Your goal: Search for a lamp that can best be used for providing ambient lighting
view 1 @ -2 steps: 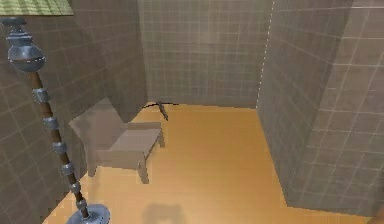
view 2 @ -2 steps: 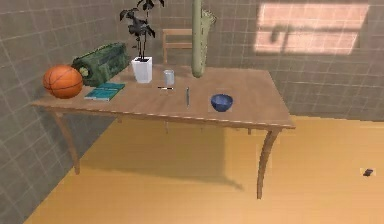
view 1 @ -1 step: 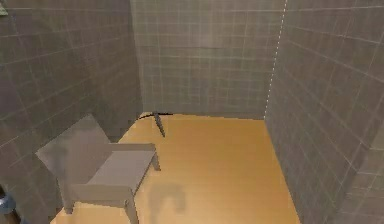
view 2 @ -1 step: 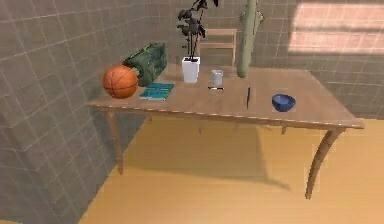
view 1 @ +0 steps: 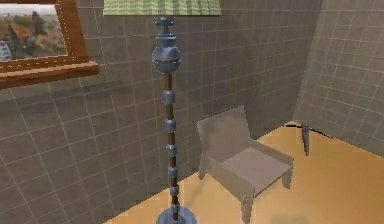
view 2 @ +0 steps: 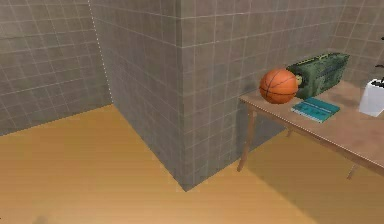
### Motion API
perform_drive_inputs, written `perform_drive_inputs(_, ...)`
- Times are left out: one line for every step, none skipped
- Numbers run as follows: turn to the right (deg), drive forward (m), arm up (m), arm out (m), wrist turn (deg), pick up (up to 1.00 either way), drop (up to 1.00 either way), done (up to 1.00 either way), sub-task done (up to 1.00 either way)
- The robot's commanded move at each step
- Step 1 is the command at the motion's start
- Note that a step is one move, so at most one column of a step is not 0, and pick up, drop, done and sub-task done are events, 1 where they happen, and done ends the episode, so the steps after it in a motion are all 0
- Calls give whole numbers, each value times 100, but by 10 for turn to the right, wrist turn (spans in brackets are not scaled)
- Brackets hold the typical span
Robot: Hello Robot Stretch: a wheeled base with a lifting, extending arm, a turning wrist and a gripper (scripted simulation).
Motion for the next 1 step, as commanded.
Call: perform_drive_inputs(0, 0, 0, 0, 0, 0, 0, 100, 0)
